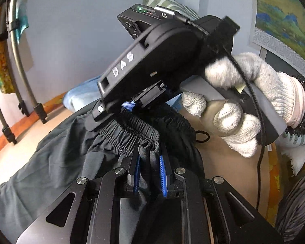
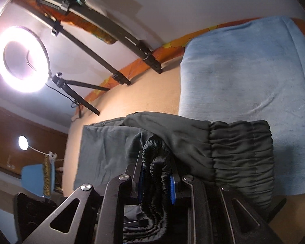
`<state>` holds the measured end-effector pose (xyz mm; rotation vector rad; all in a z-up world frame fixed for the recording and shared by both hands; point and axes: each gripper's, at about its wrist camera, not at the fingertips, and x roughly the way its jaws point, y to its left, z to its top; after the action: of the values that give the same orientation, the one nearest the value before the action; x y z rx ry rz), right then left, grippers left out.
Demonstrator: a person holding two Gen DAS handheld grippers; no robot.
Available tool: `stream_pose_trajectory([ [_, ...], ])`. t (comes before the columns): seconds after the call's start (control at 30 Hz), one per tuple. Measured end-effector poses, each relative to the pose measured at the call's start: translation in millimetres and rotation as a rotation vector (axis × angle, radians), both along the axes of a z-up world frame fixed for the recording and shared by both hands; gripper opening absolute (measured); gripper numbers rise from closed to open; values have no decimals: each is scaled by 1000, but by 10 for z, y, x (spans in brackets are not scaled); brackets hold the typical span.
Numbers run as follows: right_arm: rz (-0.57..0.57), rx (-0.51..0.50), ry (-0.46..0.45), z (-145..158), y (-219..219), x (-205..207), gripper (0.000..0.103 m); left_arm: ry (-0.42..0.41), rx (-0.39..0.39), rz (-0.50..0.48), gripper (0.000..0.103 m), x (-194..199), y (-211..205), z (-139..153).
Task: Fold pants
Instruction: 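Lay the folded trousers down and open both grippers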
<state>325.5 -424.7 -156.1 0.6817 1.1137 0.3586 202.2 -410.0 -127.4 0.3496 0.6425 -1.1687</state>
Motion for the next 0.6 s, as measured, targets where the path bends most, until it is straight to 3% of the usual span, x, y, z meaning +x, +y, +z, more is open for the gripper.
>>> stream_pose_trajectory([
  [0.07, -11, 44, -16, 15, -46, -13, 35, -10, 12, -9, 14, -53, -47, -56],
  [0.13, -20, 60, -37, 65, -95, -32, 39, -31, 26, -17, 14, -128, -72, -92],
  [0.17, -26, 63, -48, 98, -117, -50, 47, -36, 29, -18, 14, -148, -78, -86],
  [0.23, -20, 21, -64, 174, -104, -80, 53, -49, 30, -15, 14, -183, -79, -101],
  [0.3, -2, -71, -79, 252, -38, -105, 52, -41, 28, -6, 15, -172, -84, -106],
  [0.47, 40, -160, -43, 249, 101, -112, 51, -38, 15, 7, 15, -189, -82, -103],
  [0.6, 41, -262, -39, 202, 193, -102, 27, -20, 39, 1, 24, -206, -77, -113],
])
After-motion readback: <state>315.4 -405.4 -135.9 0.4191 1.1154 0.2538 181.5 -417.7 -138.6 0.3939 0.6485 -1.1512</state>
